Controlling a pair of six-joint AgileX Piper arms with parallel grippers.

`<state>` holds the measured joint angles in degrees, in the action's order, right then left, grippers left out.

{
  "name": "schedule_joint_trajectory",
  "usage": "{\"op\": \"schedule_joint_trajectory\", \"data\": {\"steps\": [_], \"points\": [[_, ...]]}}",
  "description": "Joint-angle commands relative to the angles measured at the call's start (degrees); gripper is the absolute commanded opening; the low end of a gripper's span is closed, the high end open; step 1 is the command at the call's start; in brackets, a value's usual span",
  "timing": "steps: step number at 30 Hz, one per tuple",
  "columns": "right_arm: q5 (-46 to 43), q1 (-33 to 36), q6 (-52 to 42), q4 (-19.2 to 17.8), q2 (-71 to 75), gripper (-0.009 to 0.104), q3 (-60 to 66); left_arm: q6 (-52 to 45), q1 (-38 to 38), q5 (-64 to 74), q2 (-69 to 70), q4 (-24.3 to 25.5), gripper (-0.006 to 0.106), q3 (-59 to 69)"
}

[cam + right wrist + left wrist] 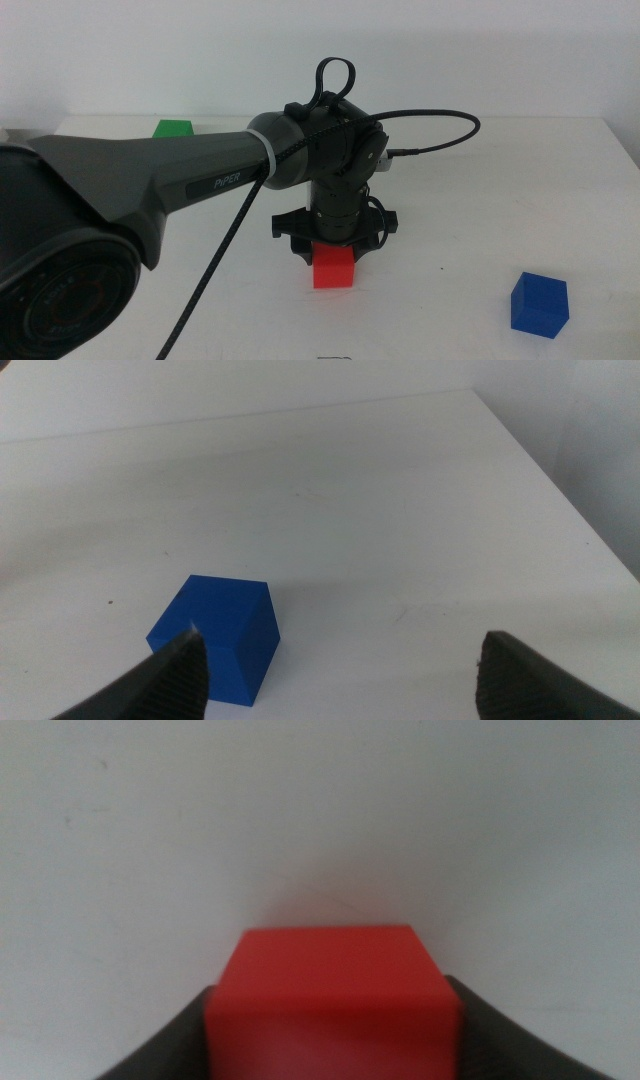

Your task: Stack red cubes first, then green, then blue cubes in a specific spot.

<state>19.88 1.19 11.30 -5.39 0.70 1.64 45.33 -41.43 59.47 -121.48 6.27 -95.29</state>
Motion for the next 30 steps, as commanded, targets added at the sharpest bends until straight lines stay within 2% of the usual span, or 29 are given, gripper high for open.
{"op": "schedule_joint_trajectory", "data": {"steps": [1, 9, 14, 18, 23, 26, 30], "points": [[-4.17, -0.44, -0.42, -0.71, 1.15, 0.075, -0.98, 0.78, -0.24, -0.29, 3.55, 0.14, 0.068, -1.08], [-4.17, -0.44, -0.42, -0.71, 1.15, 0.075, -0.98, 0.52, -0.24, -0.16, 3.86, -0.25, 0.079, -1.14], [-4.17, -0.44, -0.42, -0.71, 1.15, 0.075, -0.98, -1.03, 0.07, 1.94, 8.77, -0.9, 0.094, -1.14], [-4.17, -0.44, -0.42, -0.71, 1.15, 0.075, -0.98, -1.24, 1.82, 3.13, 15.69, 1.78, 0.094, -1.14], [-4.17, -0.44, -0.42, -0.71, 1.15, 0.075, -0.98, -7.23, 5.45, 4.77, 20.9, 6.51, 0.094, -1.14], [-4.17, -0.44, -0.42, -0.71, 1.15, 0.075, -0.98, -9.82, 9.66, 4.83, 22.16, 6.62, 0.094, -1.27], [-4.17, -0.44, -0.42, -0.71, 1.15, 0.075, -0.98, -19.08, 14.99, 3.08, 21.81, 5.0, 0.094, -1.63]]}}
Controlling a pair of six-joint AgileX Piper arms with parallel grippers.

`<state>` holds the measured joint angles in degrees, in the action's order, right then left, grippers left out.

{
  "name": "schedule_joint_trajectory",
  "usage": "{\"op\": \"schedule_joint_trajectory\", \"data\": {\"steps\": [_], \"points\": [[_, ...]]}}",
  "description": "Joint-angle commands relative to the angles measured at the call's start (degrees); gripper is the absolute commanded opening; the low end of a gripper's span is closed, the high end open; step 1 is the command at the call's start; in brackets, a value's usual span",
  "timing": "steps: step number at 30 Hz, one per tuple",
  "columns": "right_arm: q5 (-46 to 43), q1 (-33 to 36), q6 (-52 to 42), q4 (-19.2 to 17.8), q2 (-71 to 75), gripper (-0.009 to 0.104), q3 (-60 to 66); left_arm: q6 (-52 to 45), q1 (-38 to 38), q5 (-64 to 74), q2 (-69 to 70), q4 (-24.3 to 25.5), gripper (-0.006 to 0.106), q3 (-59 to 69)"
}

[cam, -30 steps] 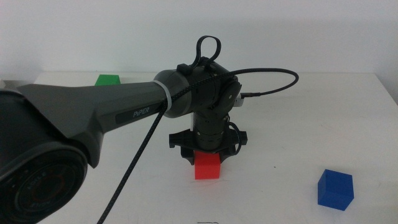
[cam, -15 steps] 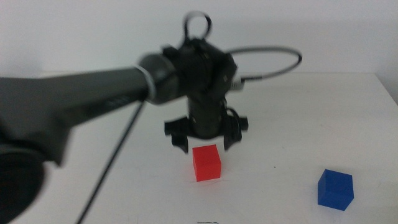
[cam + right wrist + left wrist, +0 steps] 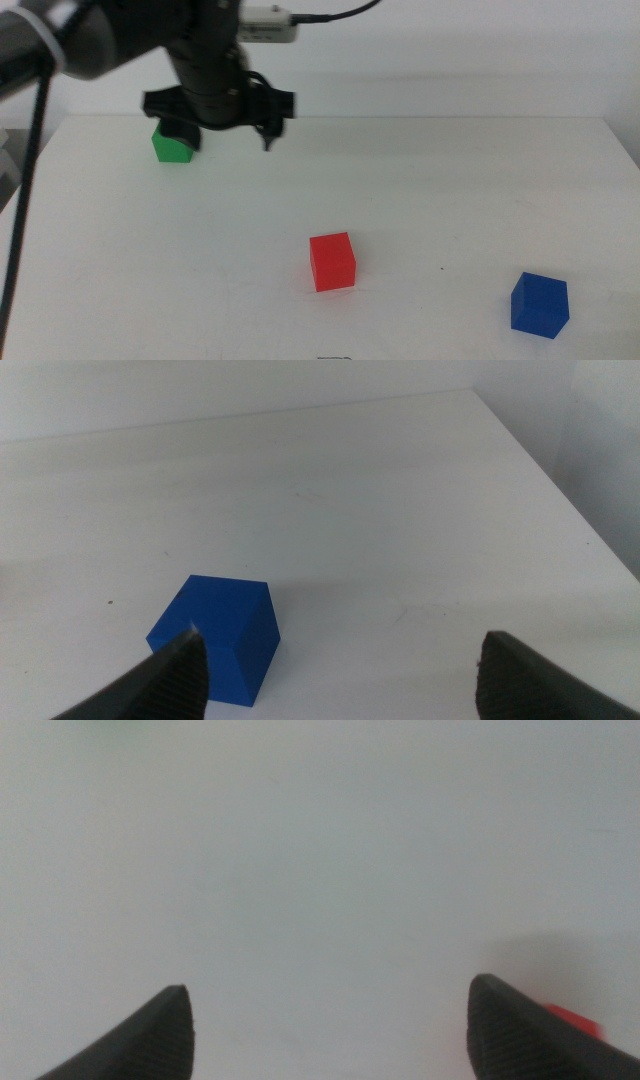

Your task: Stack red cubes first, then green, then blue cubes in a specific spot.

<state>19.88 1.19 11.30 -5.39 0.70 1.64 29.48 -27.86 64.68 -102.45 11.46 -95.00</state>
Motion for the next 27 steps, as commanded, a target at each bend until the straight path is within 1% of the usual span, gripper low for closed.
{"op": "schedule_joint_trajectory", "data": {"steps": [1, 4, 9, 16, 24, 27], "points": [[-4.17, -0.44, -0.42, -0.71, 1.15, 0.075, -0.98, -5.55, 2.86, -2.83, 2.46, -0.87, 0.094, -2.43], [-4.17, -0.44, -0.42, -0.71, 1.15, 0.075, -0.98, -8.97, 6.76, -4.43, 1.01, -2.65, 0.094, -4.53], [-4.17, -0.44, -0.42, -0.71, 1.15, 0.075, -0.98, -12.85, 12.81, -5.59, -3.84, -2.57, 0.094, -9.46], [-4.17, -0.44, -0.42, -0.71, 1.15, 0.075, -0.98, -20.15, 19.69, -5.72, -14.15, -4.75, 0.094, -20.39], [-4.17, -0.44, -0.42, -0.71, 1.15, 0.075, -0.98, -26.12, 24.06, -5.63, -26.82, -11.46, 0.094, -35.03], [-4.17, -0.44, -0.42, -0.71, 1.15, 0.075, -0.98, -27.06, 24.14, -5.73, -30.92, -11.8, 0.094, -38.92]]}}
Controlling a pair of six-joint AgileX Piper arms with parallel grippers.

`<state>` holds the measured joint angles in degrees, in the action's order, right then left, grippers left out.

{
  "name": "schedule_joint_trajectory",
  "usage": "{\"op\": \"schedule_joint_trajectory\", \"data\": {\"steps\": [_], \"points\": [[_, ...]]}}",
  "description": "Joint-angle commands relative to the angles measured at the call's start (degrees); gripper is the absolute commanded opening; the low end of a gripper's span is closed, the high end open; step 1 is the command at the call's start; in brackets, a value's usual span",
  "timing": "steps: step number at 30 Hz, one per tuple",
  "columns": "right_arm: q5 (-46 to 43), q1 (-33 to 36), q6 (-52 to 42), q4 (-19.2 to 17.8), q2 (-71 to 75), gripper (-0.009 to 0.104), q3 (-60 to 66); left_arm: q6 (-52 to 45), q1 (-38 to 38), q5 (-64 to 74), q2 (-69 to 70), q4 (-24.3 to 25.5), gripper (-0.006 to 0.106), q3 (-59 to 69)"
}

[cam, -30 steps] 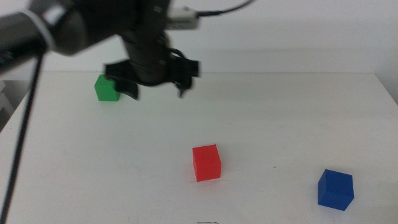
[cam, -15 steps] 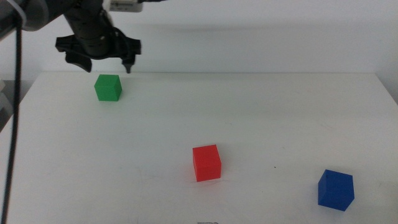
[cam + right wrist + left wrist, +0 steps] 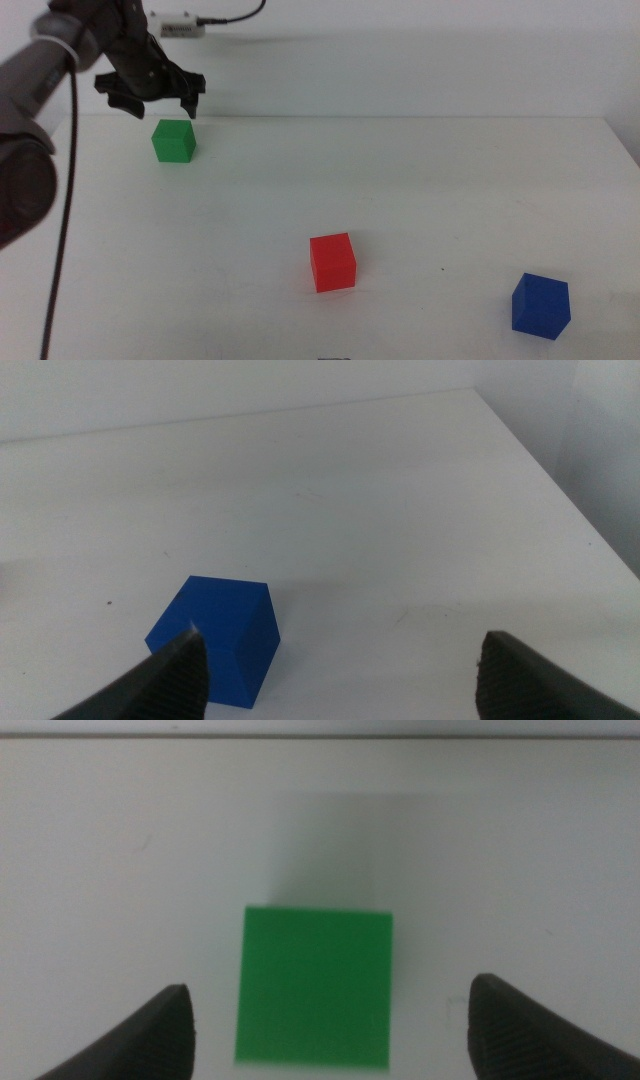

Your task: Stack red cubes first, then green, then blue cubes in a specific spot.

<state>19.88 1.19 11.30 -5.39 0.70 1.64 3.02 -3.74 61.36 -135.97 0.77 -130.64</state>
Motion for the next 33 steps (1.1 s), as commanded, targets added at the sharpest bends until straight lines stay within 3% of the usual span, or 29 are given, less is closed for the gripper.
{"op": "schedule_joint_trajectory", "data": {"steps": [1, 13, 16, 23, 28, 33], "points": [[-4.17, -0.44, -0.42, -0.71, 1.15, 0.075, -0.98, -0.67, 0.02, -2.52, 1.45, -1.11, 0.094, -4.14], [-4.17, -0.44, -0.42, -0.71, 1.15, 0.075, -0.98, -1.01, 0.02, -7.42, -4.85, -1.8, 0.09, -6.26], [-4.17, -0.44, -0.42, -0.71, 1.15, 0.075, -0.98, -1.01, 0.06, -7.3, -5.43, -2.67, 0.077, -6.26], [-4.17, -0.44, -0.42, -0.71, 1.15, 0.075, -0.98, -0.67, 0.6, -6.03, -5.48, -4.19, 0.03, -7.14], [-4.17, -0.44, -0.42, -0.71, 1.15, 0.075, -0.98, -0.84, 0.6, -0.58, -2.79, -5.55, 0.002, -7.23], [-4.17, -0.44, -0.42, -0.71, 1.15, 0.075, -0.98, -0.99, 0.22, 4.21, 1.62, -9.76, -0.001, -4.45]]}}
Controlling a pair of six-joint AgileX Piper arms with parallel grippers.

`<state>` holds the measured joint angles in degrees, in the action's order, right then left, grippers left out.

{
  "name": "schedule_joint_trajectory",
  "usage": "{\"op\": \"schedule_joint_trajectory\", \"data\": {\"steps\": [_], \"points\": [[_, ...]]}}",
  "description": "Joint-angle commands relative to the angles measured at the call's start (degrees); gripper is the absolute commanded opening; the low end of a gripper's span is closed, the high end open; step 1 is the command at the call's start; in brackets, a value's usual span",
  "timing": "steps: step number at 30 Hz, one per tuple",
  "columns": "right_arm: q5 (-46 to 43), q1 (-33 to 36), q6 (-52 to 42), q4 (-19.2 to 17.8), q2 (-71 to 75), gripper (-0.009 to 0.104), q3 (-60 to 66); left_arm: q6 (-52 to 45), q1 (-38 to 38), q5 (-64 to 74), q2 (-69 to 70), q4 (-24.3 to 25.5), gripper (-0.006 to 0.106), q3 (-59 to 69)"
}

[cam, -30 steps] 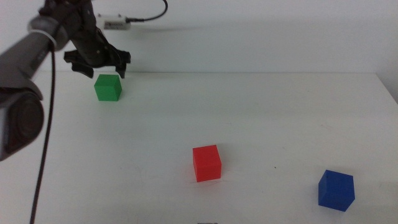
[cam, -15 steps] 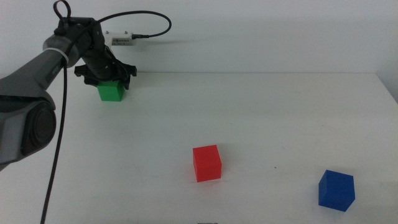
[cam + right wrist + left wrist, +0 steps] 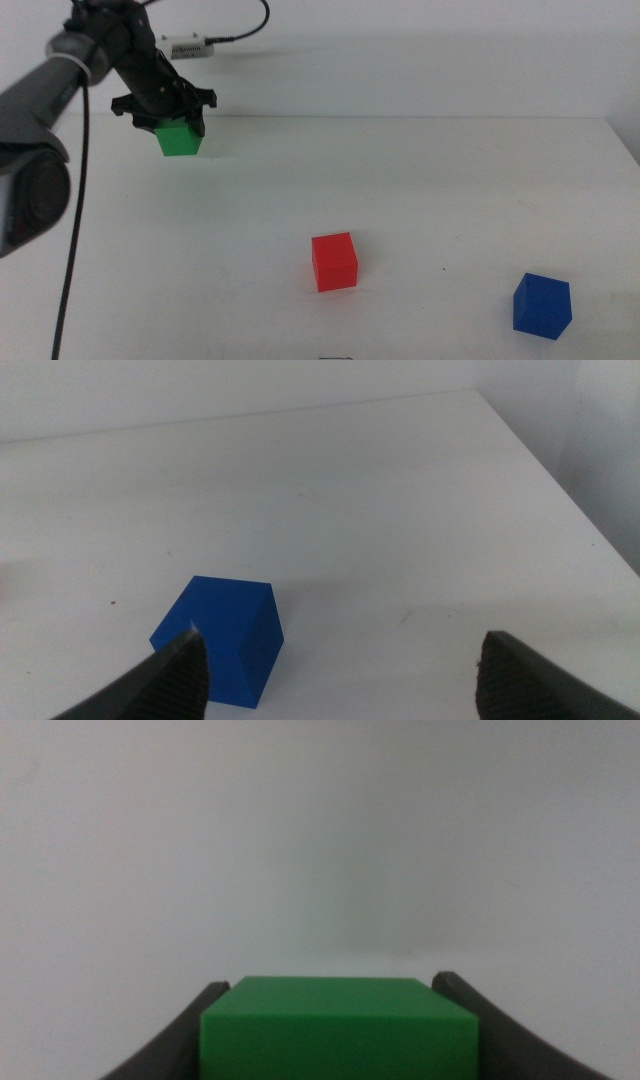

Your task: Stack red cubes first, then green, then blue cubes in a specific spot.

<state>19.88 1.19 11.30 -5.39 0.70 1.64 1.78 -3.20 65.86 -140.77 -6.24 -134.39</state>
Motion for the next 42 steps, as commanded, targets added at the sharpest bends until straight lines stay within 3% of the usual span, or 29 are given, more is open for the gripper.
{"op": "schedule_joint_trajectory", "data": {"steps": [1, 4, 10, 17, 32, 37, 42], "points": [[-4.17, -0.44, -0.42, -0.71, 1.15, 0.075, -0.98, 0.31, -0.76, -0.7, 8.33, -3.12, -0.001, 1.41], [-4.17, -0.44, -0.42, -0.71, 1.15, 0.075, -0.98, 1.93, -2.45, -4.08, 14.99, -1.55, -0.001, 9.71], [-4.17, -0.44, -0.42, -0.71, 1.15, 0.075, -0.98, 15.83, -9.37, -16.48, 32.43, 11.05, -0.001, 35.47], [-4.17, -0.44, -0.42, -0.71, 1.15, 0.075, -0.98, 30.92, -20.16, -22.49, 45.73, 18.02, -0.001, 54.58], [-4.17, -0.44, -0.42, -0.71, 1.15, 0.075, -0.98, 51.51, -37.98, -19.13, 40.48, 23.55, -0.001, 50.51], [-4.17, -0.44, -0.42, -0.71, 1.15, 0.075, -0.98, 59.08, -41.49, -19.43, 39.44, 26.63, -0.001, 50.51], [-4.17, -0.44, -0.42, -0.71, 1.15, 0.075, -0.98, 59.75, -43.27, -18.4, 38.77, 29.0, -0.001, 50.51]]}}
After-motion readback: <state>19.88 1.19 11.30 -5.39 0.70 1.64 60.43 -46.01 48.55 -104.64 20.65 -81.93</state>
